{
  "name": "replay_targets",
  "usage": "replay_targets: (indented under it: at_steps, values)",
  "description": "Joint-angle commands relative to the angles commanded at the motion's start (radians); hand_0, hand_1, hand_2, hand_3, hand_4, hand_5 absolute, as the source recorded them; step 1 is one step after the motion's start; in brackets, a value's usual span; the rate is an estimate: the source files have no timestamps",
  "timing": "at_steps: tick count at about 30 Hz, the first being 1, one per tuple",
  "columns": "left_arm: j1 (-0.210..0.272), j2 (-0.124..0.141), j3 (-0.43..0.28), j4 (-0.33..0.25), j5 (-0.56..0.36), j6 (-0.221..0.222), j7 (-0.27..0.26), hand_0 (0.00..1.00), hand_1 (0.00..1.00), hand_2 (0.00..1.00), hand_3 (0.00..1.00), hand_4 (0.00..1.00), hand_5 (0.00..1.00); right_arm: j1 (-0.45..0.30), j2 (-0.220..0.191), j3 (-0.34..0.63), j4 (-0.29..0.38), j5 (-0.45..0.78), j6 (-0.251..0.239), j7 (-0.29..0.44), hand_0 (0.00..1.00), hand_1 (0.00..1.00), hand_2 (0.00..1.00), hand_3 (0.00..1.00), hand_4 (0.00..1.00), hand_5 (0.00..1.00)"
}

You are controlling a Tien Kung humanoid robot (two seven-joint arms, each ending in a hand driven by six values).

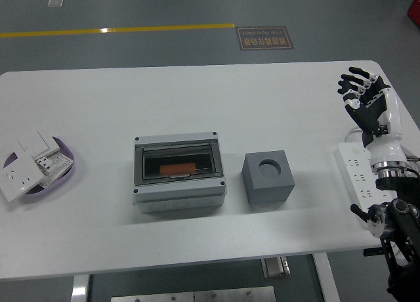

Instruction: Pick up the cylinder from the cube,place it in the box,flap close box

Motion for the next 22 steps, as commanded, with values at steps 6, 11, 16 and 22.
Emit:
replay_targets:
  at_steps: [6,11,16,22]
  values:
    - [-0.006,0.011,-0.007,0.0,0.009,0.0,0.0,0.64,0.666,0.592,0.656,0.72,0.296,0.012,-0.004,-0.024,-0.011,0.007,-0.001,-0.005,0.602,0.597,0.619,0.643,0.643,0.191]
    - [-0.012,0.024,-0.009,0.0,0.015,-0.001,-0.001,0.64,0.666,0.592,0.656,0.72,0.297,0.022,-0.005,-0.046,-0.017,0.008,-0.001,-0.009,0.604,0.597,0.619,0.644,0.645,0.193]
    - [-0.01,0.026,-0.011,0.0,0.022,-0.002,0.001,0.64,0.666,0.592,0.656,0.72,0.297,0.024,-0.004,-0.064,-0.019,0.009,-0.002,-0.009,0.602,0.598,0.619,0.644,0.646,0.194]
    - [-0.008,0.022,-0.01,0.0,0.021,-0.002,0.001,0.64,0.666,0.592,0.656,0.72,0.296,0.019,-0.002,-0.069,-0.017,0.009,-0.002,-0.008,0.601,0.598,0.619,0.644,0.647,0.196]
